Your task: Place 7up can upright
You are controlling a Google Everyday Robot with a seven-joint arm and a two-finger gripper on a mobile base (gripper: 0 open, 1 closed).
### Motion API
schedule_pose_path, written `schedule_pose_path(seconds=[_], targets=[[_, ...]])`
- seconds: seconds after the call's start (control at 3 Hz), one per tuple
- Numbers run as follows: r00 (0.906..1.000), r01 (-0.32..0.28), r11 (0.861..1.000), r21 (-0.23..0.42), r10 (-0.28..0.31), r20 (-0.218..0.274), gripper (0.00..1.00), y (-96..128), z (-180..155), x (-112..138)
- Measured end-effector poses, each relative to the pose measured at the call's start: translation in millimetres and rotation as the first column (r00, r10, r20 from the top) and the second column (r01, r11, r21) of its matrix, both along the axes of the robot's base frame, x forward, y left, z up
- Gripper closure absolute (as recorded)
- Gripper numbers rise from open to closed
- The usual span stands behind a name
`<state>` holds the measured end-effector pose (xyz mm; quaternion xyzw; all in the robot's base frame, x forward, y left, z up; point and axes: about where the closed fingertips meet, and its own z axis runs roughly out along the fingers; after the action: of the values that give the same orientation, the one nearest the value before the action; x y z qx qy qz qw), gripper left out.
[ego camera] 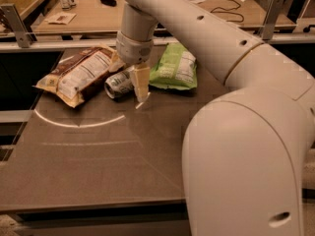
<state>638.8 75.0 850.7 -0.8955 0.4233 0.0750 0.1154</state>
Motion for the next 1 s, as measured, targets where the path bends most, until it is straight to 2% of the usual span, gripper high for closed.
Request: schedule_pose_path(seconds=[0.67,1.0], targets=[[0.9967,-0.043,0.992,-0.116,0.050,0.064,0.65,5.9,-1.3,-16.1],[0.9948,-0.046,0.992,-0.119,0.056,0.085,0.87,4.3,1.3,-21.7]])
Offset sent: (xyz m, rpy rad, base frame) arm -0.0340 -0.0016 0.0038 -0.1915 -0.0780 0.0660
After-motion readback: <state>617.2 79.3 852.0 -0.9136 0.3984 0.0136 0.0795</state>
